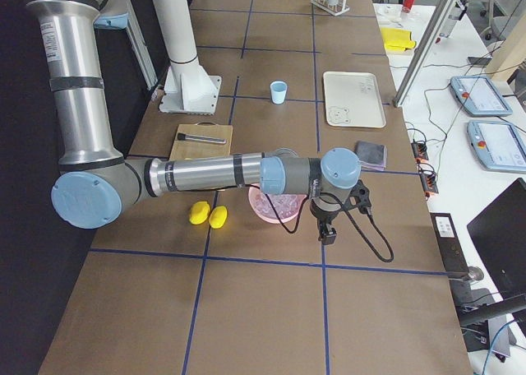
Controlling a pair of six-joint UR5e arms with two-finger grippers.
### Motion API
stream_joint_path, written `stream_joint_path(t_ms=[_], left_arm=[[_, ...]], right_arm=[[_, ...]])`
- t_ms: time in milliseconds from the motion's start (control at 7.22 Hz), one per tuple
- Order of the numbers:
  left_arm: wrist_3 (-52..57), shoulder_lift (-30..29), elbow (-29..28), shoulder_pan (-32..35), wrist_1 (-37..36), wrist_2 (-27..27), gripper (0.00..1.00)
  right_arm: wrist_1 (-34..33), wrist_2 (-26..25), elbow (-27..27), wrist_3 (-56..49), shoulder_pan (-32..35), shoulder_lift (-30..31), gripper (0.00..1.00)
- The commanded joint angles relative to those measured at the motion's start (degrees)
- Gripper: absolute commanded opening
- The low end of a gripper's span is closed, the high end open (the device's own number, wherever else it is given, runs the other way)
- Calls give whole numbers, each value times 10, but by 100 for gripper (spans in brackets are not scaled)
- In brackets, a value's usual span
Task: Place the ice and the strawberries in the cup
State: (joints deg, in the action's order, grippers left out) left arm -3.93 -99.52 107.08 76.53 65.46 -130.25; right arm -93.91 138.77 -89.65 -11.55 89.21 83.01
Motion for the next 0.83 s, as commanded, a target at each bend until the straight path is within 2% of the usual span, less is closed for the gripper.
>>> stream_joint_path(t_ms=[0,277,416,554,693], left_arm=[[93,17,-65,68,2,-4,100],[130,33,-127,120,69,-5,100],[129,50,-141,123,112,-13,100],[121,64,-140,123,134,-34,100],[67,62,-156,122,140,-35,100]], right_arm=[[57,5,34,26,6,0,100],[61,7,33,44,11,0,100],[62,8,33,47,11,-1,100],[62,9,31,47,11,-1,100],[62,9,30,47,11,-1,100]])
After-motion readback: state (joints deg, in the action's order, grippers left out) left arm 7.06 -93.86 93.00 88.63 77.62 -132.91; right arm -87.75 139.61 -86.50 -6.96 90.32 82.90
